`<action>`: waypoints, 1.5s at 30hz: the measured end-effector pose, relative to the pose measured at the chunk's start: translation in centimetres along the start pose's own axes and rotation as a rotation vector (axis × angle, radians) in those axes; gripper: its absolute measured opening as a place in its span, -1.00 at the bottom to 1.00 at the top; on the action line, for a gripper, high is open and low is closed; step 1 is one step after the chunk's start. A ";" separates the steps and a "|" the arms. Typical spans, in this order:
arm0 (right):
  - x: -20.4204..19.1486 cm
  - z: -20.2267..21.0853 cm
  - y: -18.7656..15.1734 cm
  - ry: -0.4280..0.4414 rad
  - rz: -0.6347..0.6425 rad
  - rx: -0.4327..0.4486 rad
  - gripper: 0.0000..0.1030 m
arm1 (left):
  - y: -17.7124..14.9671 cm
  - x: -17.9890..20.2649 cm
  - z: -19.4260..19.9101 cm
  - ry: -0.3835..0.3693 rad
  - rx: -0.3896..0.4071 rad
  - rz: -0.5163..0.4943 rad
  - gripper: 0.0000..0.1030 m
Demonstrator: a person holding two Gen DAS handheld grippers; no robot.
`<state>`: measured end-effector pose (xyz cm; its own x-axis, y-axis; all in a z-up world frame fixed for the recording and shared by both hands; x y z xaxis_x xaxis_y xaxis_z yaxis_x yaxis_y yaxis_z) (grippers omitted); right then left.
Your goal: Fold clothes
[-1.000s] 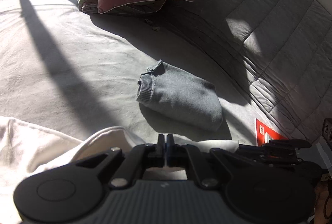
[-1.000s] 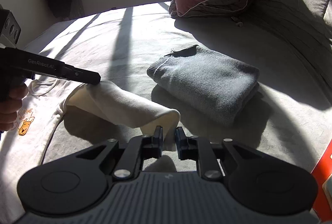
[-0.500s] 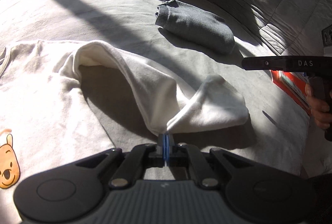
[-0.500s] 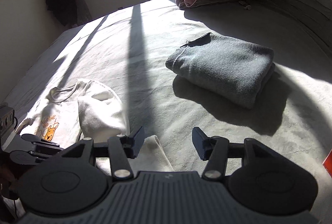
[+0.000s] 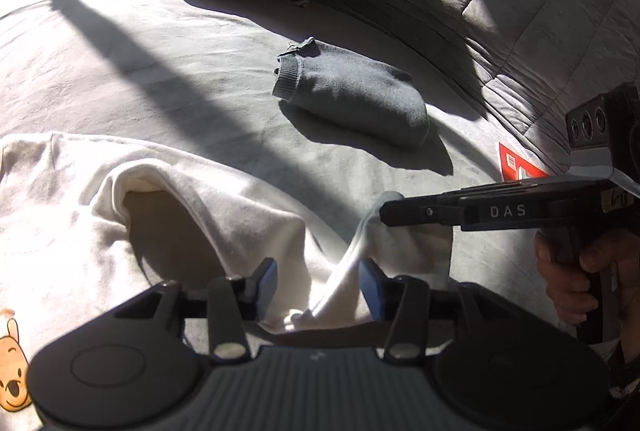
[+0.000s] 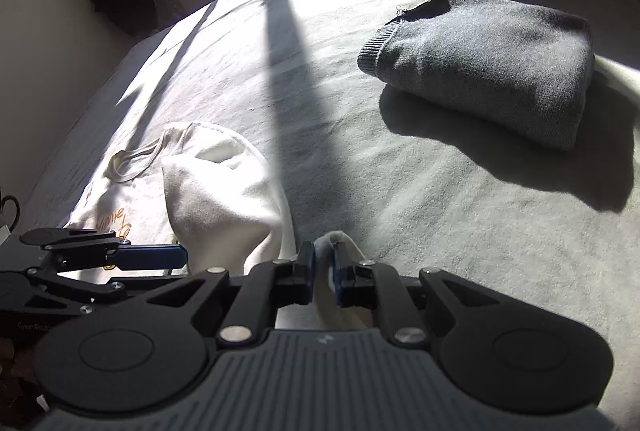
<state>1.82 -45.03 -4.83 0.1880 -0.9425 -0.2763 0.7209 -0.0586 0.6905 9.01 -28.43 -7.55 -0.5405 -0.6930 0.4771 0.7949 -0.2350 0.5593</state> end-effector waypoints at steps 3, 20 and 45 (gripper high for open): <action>-1.4 2.7 0.3 0.136 0.041 0.060 -0.77 | 0.0 1.0 0.2 -0.068 -0.006 -0.017 0.28; -8.5 8.2 -5.6 0.466 0.486 0.001 0.15 | -8.7 2.4 1.9 -0.172 -0.313 -0.198 0.31; -1.6 5.2 -9.6 0.189 0.311 -0.224 0.20 | -13.8 8.3 -0.8 0.088 -0.170 -0.620 -0.32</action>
<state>-8.89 -44.66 -7.58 0.5234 -0.8258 -0.2099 0.7335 0.3113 0.6042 -6.22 -31.44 -11.89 -0.8944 -0.4456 0.0383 0.3789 -0.7095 0.5941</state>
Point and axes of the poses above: each gripper's, at about its wrist camera, not at the fingertips, and z roughly against the way its jaws point, x to its right, y to its top, the point moved 7 cm from there along -z, roughly the way its jaws point, and after that the axes turned 13 degrees about z, right-handed, at the moved point
